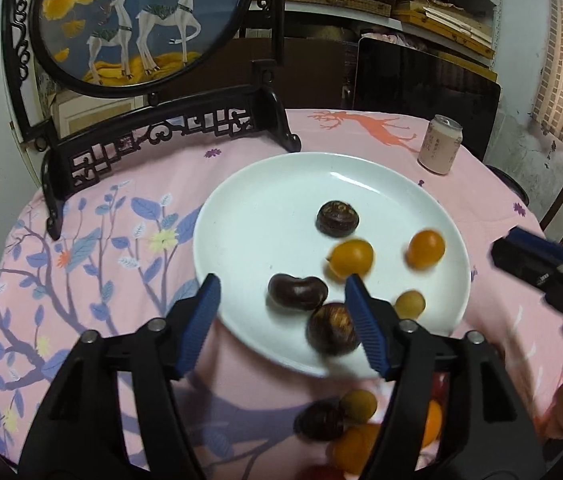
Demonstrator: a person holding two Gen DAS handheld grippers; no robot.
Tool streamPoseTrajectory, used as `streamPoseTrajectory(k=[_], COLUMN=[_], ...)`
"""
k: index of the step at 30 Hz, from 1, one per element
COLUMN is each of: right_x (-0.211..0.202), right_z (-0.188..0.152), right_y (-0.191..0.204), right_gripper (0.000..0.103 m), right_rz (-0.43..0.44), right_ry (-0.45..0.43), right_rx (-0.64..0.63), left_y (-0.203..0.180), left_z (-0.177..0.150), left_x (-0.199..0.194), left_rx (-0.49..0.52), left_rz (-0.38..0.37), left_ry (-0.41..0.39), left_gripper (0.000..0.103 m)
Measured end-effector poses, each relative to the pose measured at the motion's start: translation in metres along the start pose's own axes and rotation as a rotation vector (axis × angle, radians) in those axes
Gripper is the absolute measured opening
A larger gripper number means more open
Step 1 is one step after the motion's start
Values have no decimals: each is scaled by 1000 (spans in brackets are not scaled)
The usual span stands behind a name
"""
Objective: Organize fruits
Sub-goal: 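Place the mangosteen and orange on the white plate and release, then grasp a red tomato with the left tool while the right tool grasps a dark plum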
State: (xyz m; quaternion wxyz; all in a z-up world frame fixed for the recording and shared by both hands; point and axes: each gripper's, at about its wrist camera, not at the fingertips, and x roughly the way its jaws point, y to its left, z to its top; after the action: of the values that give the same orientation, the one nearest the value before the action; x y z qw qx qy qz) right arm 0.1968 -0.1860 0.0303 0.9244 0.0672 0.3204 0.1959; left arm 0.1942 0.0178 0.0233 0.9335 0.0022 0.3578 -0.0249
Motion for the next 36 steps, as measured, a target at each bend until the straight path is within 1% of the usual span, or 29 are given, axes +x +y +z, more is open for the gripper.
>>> streamPoseTrajectory(k=[2, 5, 7, 9, 12, 15, 19, 25, 29, 36], right_x=[-11, -24, -30, -33, -39, -49, -53, -55, -55, -52], right_z=[-5, -20, -33, -47, -57, -63, -70, -72, -71, -72], right_y=[-2, -6, -9, -15, -24, -32, -40, -38, -39, -39], right_gripper=[60, 62, 65, 66, 66, 70, 70, 70, 70, 70], right_rz=[-2, -3, -14, -28, -32, -32, -23, -26, -27, -30], right_ry=[-17, -24, -18, 4, 12, -1, 6, 5, 10, 27], right_rx=[12, 37, 44, 63, 114, 164, 209, 204, 205, 207], left_y=[4, 14, 17, 18, 20, 20, 9, -8, -11, -14], left_z=[-9, -26, -36, -49, -66, -82, -97, -106, -108, -108], left_x=[-6, -19, -26, -35, -45, -55, -63, -61, -52, -44], left_rx=[-4, -43, -46, -39, -43, -45, -1, 81, 99, 118], left_rz=[16, 6, 12, 33, 37, 24, 16, 13, 30, 20], left_ry=[2, 6, 3, 1, 13, 21, 31, 50, 81, 98], left_gripper=[71, 77, 81, 85, 86, 89, 91, 91, 91, 91])
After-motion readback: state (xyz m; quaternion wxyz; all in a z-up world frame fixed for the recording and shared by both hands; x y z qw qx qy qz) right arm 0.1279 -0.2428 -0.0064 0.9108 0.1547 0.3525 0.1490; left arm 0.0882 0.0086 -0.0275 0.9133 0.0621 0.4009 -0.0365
